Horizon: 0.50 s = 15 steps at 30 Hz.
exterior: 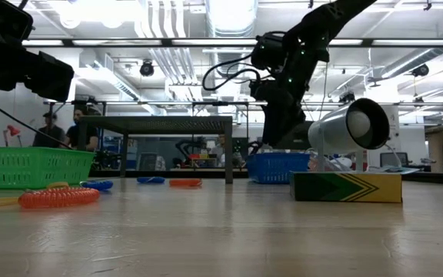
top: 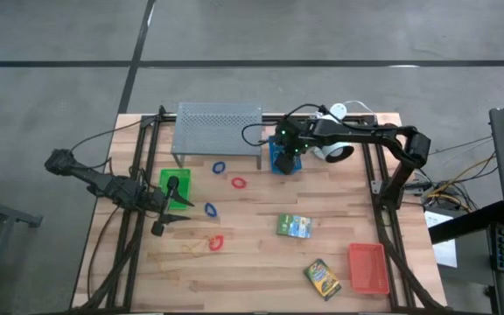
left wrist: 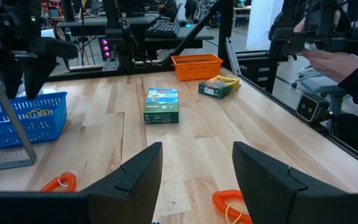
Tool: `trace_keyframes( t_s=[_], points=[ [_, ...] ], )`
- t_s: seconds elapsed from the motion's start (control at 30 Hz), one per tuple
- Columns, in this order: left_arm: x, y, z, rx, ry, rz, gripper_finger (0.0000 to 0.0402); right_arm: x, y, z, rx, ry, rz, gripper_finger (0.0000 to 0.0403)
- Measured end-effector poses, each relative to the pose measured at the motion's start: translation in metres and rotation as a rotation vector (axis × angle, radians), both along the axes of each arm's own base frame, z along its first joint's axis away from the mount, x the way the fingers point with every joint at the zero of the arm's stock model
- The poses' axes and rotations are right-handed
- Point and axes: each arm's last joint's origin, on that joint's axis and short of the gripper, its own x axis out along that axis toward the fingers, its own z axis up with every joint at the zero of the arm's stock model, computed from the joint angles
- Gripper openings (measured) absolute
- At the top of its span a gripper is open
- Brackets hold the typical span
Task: Pick & Place Office Desk Supplies
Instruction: Put the yellow rubber band into the blue bin
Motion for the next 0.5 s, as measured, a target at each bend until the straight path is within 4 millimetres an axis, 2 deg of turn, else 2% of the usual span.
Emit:
trace_keyframes(
  t_s=[0.3,0.5],
  points=[
    [0.000,0.000,0.000,0.000,0.000,0.001,0.0200,-0.001,0.000,0.005,0.004,-0.026,-0.014,0.0212],
    [0.000,0.000,0.000,0.000,0.000,0.000,0.0200,-0.008,0.009,0.038,-0.003,-0.154,0.019,0.0212]
  ],
)
